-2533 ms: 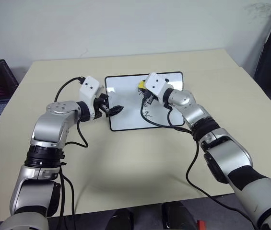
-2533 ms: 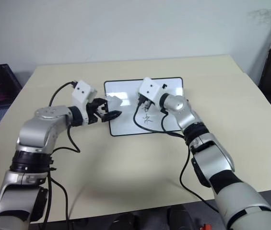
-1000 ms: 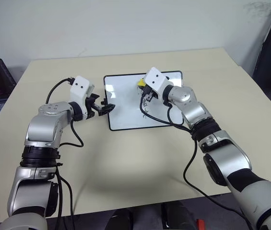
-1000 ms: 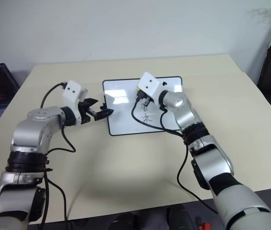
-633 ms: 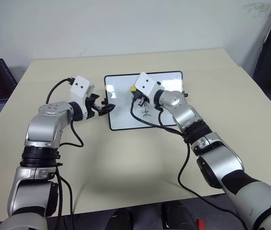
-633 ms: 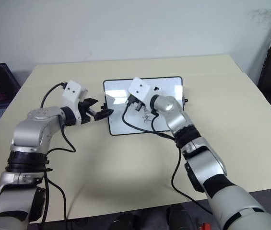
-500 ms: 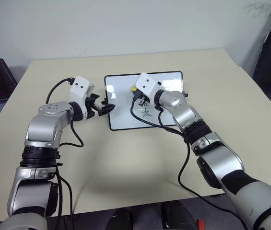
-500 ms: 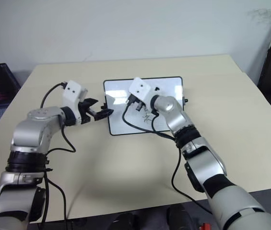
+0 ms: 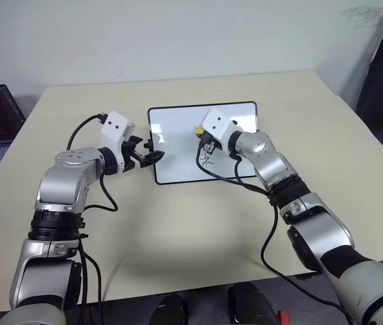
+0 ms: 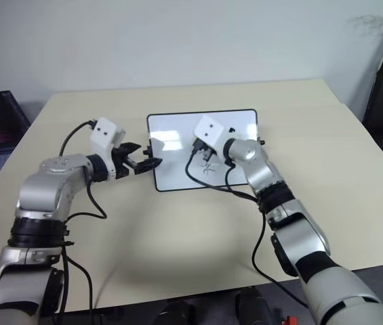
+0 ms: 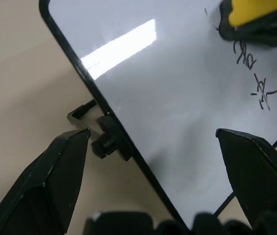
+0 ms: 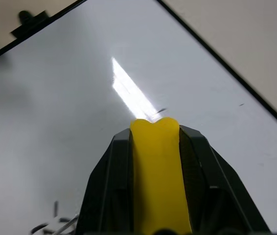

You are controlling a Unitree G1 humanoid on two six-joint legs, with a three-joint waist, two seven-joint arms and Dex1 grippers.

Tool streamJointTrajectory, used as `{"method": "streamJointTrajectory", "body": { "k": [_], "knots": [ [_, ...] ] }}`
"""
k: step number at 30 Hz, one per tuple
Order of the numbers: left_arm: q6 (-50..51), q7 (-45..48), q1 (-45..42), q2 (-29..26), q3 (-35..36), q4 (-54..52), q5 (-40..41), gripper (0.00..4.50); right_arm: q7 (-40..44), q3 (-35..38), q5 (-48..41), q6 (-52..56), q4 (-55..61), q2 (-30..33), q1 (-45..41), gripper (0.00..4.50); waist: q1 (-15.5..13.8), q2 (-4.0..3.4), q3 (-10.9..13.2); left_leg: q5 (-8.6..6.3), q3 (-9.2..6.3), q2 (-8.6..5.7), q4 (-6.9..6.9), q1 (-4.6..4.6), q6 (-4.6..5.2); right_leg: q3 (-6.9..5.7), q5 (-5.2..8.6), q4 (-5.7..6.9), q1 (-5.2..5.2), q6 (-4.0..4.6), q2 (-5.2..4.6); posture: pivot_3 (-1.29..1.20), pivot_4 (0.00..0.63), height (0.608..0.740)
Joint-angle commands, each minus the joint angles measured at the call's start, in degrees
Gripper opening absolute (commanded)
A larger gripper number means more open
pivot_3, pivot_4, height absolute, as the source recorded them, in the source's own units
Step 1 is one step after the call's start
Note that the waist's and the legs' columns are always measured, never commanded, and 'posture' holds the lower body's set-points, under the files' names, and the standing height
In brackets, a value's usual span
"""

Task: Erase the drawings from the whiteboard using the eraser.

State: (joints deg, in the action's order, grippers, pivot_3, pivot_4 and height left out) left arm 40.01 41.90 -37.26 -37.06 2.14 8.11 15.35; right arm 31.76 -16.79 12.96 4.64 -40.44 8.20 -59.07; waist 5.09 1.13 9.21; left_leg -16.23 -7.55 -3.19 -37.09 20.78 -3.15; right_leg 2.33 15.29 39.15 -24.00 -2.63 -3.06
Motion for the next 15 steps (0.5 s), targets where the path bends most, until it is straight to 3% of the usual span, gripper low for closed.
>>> {"method": "streamJointTrajectory", "body": {
  "k": [1, 15],
  "knots": [
    [-0.1, 0.1, -0.9, -0.8, 1.0, -2.1, 0.3, 4.5, 0.3, -1.0, 1.2, 2.9, 0.2, 0.1, 1.0, 0.96, 0.0, 0.0, 0.0, 0.0, -0.01, 0.01, 0.0, -0.01, 0.01, -0.01, -0.02, 0.02, 0.0, 0.02, 0.01, 0.0, 0.15, 0.74],
    [0.0, 0.5, -0.6, -0.7, 0.8, -2.2, 0.4, 4.5, -7.4, 4.5, -1.8, 3.3, 1.9, -2.7, -4.8, 0.96, 0.0, -0.01, 0.0, 0.12, -0.01, 0.02, 0.08, 0.14, -0.05, 0.0, -0.11, -0.13, -0.14, 0.03, 0.0, 0.0, 0.15, 0.74]
  ]
}}
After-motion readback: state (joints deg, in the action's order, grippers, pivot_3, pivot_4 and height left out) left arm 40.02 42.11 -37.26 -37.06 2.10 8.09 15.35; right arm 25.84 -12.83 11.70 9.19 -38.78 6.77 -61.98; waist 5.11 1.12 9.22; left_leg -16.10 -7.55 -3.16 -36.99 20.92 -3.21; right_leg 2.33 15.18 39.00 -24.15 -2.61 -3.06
